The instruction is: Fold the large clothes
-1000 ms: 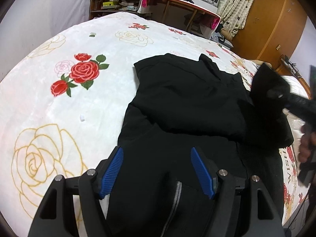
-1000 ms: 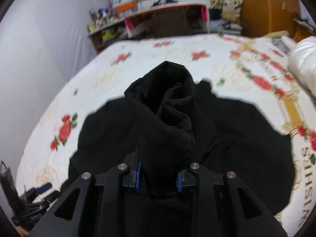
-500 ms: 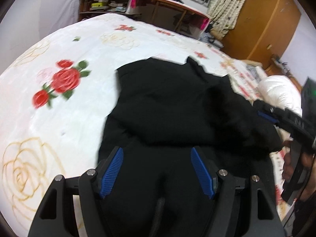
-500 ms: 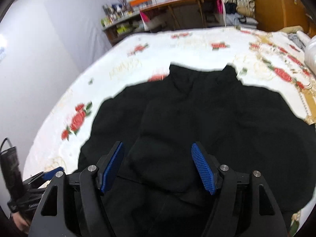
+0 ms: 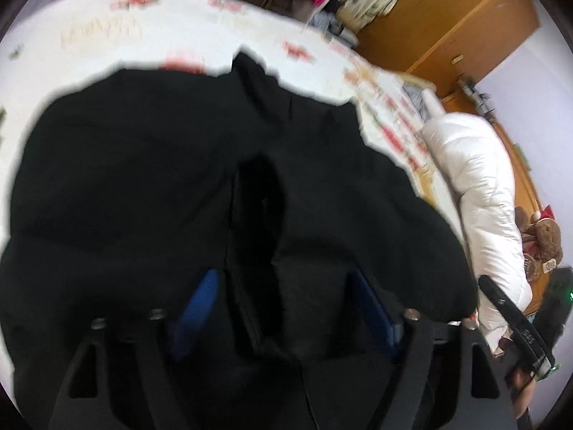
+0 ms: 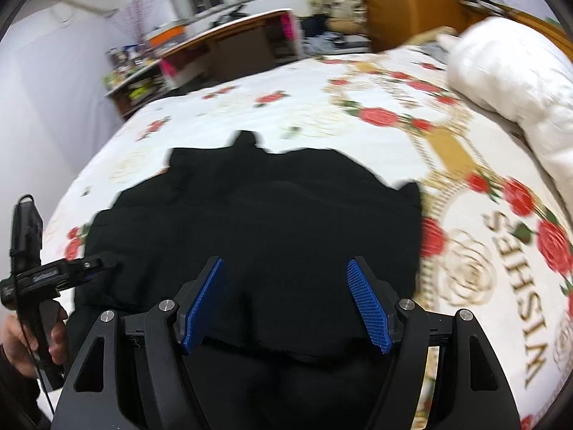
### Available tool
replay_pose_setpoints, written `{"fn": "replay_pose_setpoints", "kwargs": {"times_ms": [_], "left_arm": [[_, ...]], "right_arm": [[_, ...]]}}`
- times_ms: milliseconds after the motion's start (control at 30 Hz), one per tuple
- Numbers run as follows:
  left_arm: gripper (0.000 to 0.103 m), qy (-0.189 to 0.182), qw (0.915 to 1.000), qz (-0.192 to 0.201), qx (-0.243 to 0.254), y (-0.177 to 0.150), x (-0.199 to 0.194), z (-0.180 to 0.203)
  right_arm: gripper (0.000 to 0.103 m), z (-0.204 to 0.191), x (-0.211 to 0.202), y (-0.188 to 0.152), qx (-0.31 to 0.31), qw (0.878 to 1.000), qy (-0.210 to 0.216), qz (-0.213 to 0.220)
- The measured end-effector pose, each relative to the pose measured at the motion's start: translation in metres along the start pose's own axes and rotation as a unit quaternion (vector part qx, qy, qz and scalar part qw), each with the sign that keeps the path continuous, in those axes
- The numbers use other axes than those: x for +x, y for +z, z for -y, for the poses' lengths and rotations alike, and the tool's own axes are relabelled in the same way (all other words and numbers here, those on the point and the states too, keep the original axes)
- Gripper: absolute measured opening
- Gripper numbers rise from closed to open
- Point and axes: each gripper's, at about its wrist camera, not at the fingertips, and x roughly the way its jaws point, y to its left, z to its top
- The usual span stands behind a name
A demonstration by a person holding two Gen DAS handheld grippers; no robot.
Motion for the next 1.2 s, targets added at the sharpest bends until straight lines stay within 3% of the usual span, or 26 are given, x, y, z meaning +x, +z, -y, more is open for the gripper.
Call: {"fn": "replay_pose_setpoints", "kwargs": {"times_ms": [67, 167, 267, 367, 433, 467, 533, 667, 933, 1033, 1133, 1200], "left_arm": [[0.025, 0.013, 0.9999, 0.000, 0.003, -0.001, 0.004, 0.001], [0.012, 0.028, 0.9971, 0.061, 0.037, 0.001, -0.023, 0.013], [0.011, 0.069, 0.9891, 0.110, 0.071, 0.007, -0.050, 0.020], [0.011, 0.086, 0.9878, 0.114, 0.062, 0.013, -0.055, 0.005], [0.011, 0.094, 0.9890, 0.104, 0.047, 0.011, -0.049, -0.008], [0.011, 0.095, 0.9896, 0.100, 0.040, 0.010, -0.045, -0.015], [0.011, 0.096, 0.9904, 0.095, 0.029, 0.004, -0.039, -0.023], [0.011, 0.112, 0.9877, 0.104, 0.034, -0.009, -0.037, -0.031], [0.011, 0.120, 0.9875, 0.097, 0.034, -0.009, -0.035, -0.038], [0.011, 0.117, 0.9858, 0.117, 0.027, -0.010, -0.060, -0.041], [0.012, 0.138, 0.9796, 0.145, 0.014, -0.015, -0.088, -0.049], [0.012, 0.130, 0.9794, 0.154, -0.001, -0.015, -0.098, -0.049]], "right_arm": [[0.071, 0.019, 0.000, -0.003, 0.017, 1.000, -0.016, 0.000], [0.071, 0.039, 0.000, -0.005, 0.036, 0.999, -0.026, -0.003], [0.071, 0.044, -0.001, -0.002, 0.034, 0.998, -0.046, -0.001], [0.067, 0.041, 0.000, 0.001, 0.030, 0.999, -0.045, 0.008], [0.044, 0.034, 0.007, 0.003, 0.021, 0.999, -0.038, 0.004], [0.042, 0.029, 0.013, 0.005, 0.014, 0.999, -0.033, -0.001], [0.029, 0.020, 0.028, 0.005, 0.000, 1.000, -0.023, -0.014], [0.028, 0.012, 0.074, -0.007, -0.022, 0.997, -0.014, -0.076], [0.027, 0.007, 0.096, -0.013, -0.033, 0.995, -0.016, -0.097], [0.027, 0.009, 0.071, -0.005, -0.029, 0.997, -0.017, -0.074], [0.027, 0.009, 0.038, -0.001, -0.022, 0.999, 0.003, -0.034], [0.027, 0.003, 0.029, -0.004, -0.027, 0.999, 0.020, -0.028]]}}
